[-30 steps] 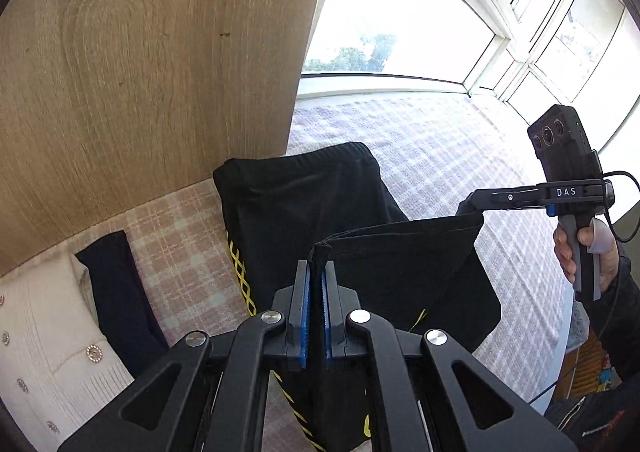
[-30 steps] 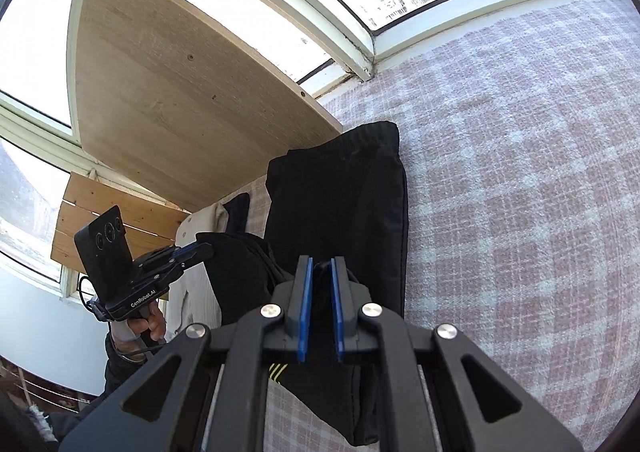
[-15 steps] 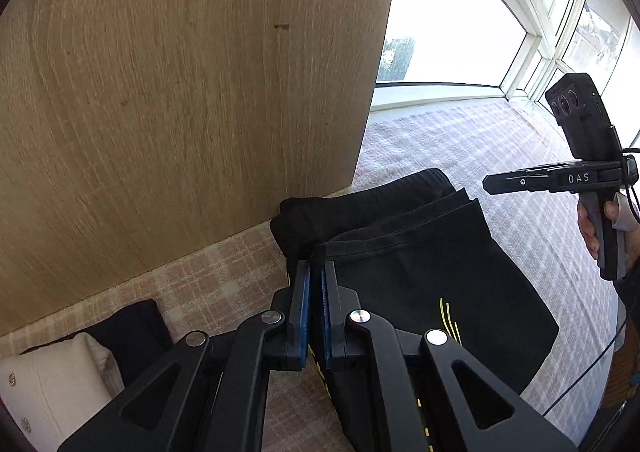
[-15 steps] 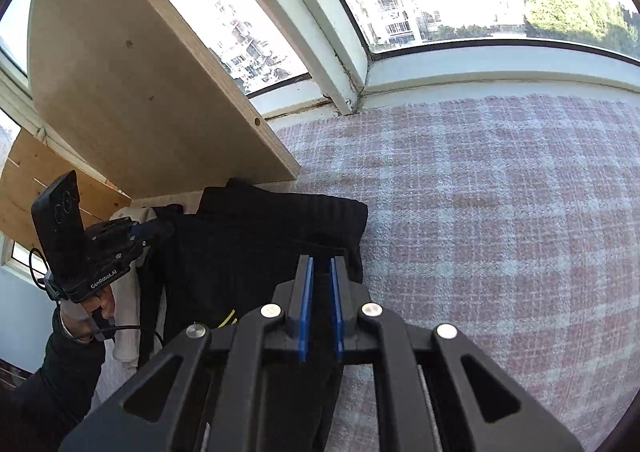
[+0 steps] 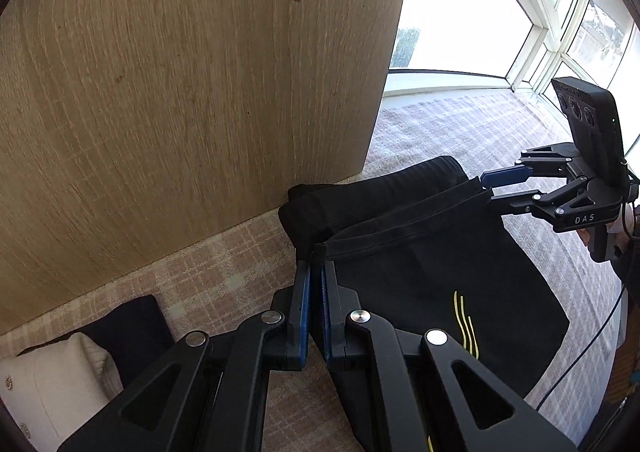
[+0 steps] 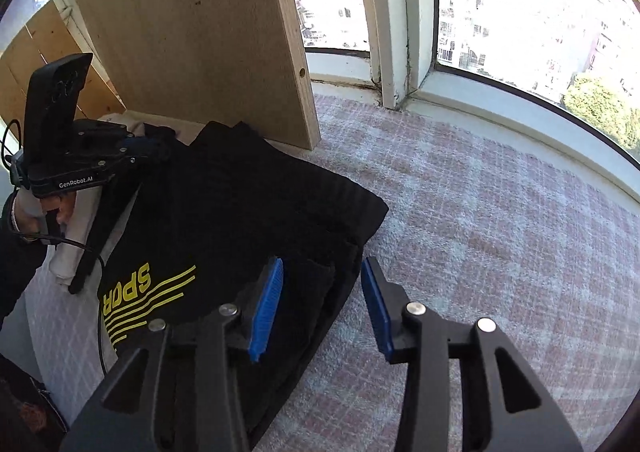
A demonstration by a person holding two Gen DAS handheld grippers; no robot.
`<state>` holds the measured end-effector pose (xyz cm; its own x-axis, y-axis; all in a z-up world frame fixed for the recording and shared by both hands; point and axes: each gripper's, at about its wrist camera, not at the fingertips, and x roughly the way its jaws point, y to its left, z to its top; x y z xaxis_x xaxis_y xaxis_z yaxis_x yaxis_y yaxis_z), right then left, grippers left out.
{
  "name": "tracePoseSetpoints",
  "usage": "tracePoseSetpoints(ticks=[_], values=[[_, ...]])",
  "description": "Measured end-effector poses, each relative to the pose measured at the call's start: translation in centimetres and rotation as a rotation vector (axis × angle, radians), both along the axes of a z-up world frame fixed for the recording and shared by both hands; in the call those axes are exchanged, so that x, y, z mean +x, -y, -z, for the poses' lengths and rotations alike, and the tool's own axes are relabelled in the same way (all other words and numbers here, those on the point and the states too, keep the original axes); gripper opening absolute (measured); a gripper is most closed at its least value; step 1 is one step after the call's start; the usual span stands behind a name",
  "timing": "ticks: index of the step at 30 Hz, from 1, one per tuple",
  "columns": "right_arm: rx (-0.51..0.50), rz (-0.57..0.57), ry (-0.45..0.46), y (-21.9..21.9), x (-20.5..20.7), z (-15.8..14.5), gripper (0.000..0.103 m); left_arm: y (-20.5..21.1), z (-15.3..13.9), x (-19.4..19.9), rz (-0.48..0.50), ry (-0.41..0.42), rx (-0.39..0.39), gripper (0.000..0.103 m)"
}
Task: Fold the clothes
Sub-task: 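Open both grippers and release the folded black shorts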
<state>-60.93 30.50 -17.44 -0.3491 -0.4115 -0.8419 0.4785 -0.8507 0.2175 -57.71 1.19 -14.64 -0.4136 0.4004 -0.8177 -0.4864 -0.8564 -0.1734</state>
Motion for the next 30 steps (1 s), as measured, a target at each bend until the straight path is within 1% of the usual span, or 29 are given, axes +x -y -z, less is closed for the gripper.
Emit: tracePoseSetpoints(ticks=[2,3,4,5,6,8,10,11,14,18,21,23,24,26,27,28,29,30], values=[[-0.027,-0.005,0.028,0.1,-0.2,0.5,0.040,0.1,0.0,0.0,0.000,0.003,-0.001,0.004],[-0.035,-0.006,0.026,0.1,-0.1,0.5,0.039,0.1,0.0,0.0,0.000,0.005,-0.001,0.004],[-0.016,-0.004,0.012,0.2,0.0,0.5,0.027,0.2,0.0,-0.1,0.000,0.007,-0.001,0.004],[0.016,-0.006,-0.001,0.4,0.2,0.5,0.008,0.2,0.1,-0.1,0.002,0.009,-0.001,0.004],[0.021,-0.007,-0.007,0.5,0.3,0.5,0.007,0.2,0.1,-0.1,0.003,0.011,-0.002,0.004],[0.025,-0.014,-0.018,0.7,0.5,0.1,0.007,0.1,0.1,-0.1,0.002,0.012,-0.004,0.004],[0.047,-0.026,-0.048,0.9,0.9,-0.5,0.007,0.1,0.0,-0.1,0.004,0.004,-0.004,0.004],[0.041,-0.026,-0.056,0.9,1.0,-0.9,0.007,0.1,-0.1,0.0,0.005,-0.002,-0.004,0.004],[-0.022,0.000,-0.067,0.1,0.6,-2.4,0.007,0.0,-0.7,0.0,-0.002,-0.037,-0.009,0.004],[-0.038,0.034,-0.094,-0.5,-0.6,-3.3,0.007,0.0,-1.4,-0.8,-0.022,-0.068,-0.006,0.004],[-0.016,0.065,-0.082,-0.5,-1.9,-2.5,0.007,-0.7,-1.4,-1.5,-0.023,-0.101,-0.051,0.005],[0.001,0.088,-0.065,-0.6,-2.6,-1.5,0.007,-1.3,-1.0,-2.0,-0.020,-0.106,-0.072,0.005],[0.011,0.098,-0.053,-0.7,-2.9,-0.9,0.007,-1.6,-0.8,-2.2,-0.016,-0.105,-0.084,0.008],[0.036,0.113,-0.037,-0.6,-3.3,0.0,0.007,-1.8,-0.5,-2.6,-0.020,-0.102,-0.099,0.010],[0.045,0.115,-0.024,-0.5,-3.4,0.4,0.008,-1.8,-0.4,-2.8,-0.029,-0.100,-0.101,0.012],[0.055,0.122,-0.014,-0.4,-3.6,0.6,0.012,-1.7,-0.4,-2.9,-0.043,-0.097,-0.098,0.019],[0.063,0.133,-0.021,-0.5,-3.6,0.5,0.021,-1.4,-0.5,-2.9,-0.057,-0.095,-0.094,0.023],[0.071,0.145,-0.028,-0.6,-3.6,0.3,0.025,-1.2,-0.6,-2.9,-0.067,-0.096,-0.091,0.026]])
